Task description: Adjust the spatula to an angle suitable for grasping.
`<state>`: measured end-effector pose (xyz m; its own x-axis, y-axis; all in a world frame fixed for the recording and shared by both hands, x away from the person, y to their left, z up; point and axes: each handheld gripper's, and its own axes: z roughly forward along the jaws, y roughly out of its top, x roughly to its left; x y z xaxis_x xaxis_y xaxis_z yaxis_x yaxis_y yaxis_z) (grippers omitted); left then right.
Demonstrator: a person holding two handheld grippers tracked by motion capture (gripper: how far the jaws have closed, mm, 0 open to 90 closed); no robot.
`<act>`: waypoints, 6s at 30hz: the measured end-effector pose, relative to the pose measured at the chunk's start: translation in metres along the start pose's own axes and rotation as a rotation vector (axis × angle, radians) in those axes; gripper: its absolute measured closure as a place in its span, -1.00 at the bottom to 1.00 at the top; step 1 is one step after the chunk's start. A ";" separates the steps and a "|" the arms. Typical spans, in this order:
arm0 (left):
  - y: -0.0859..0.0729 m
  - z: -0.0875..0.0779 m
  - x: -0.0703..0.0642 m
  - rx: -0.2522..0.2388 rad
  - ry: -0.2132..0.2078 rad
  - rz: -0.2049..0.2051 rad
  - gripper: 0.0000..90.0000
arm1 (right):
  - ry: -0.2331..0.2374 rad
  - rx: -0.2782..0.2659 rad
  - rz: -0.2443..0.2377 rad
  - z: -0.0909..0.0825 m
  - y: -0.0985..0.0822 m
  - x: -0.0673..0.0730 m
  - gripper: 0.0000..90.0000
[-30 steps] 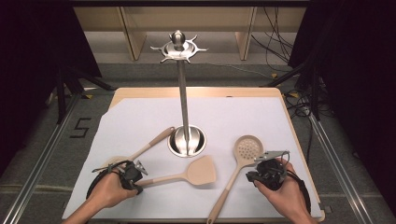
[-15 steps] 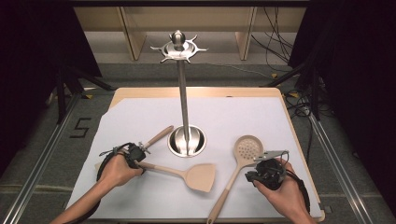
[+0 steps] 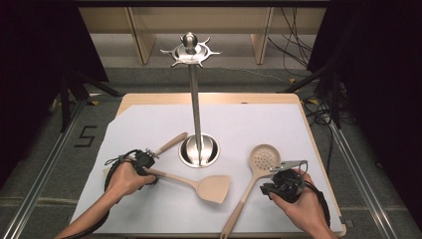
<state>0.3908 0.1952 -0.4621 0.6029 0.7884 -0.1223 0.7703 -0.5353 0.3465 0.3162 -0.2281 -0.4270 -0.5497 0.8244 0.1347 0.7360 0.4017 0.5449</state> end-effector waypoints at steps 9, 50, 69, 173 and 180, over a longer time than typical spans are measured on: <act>0.000 -0.016 0.000 -0.087 -0.015 -0.333 -0.16 | 0.023 0.006 -0.027 0.001 0.002 0.002 0.65; 0.005 0.004 0.004 -0.101 0.023 -0.781 -0.34 | 0.096 0.108 -0.040 0.013 0.009 0.008 0.46; 0.027 0.020 -0.004 0.006 0.076 -0.798 -1.00 | 0.087 0.112 -0.048 0.013 0.007 0.007 0.44; -0.005 -0.077 -0.041 -0.717 0.038 -0.104 0.64 | 0.058 -0.061 0.045 -0.008 0.008 0.003 0.47; -0.006 -0.093 -0.034 -0.838 0.009 -0.099 0.65 | 0.060 -0.066 0.078 -0.009 0.008 0.005 0.47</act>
<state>0.3468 0.2000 -0.3732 0.5365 0.8240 -0.1823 0.4082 -0.0643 0.9106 0.3157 -0.2244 -0.4142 -0.5157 0.8262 0.2267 0.7511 0.3086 0.5837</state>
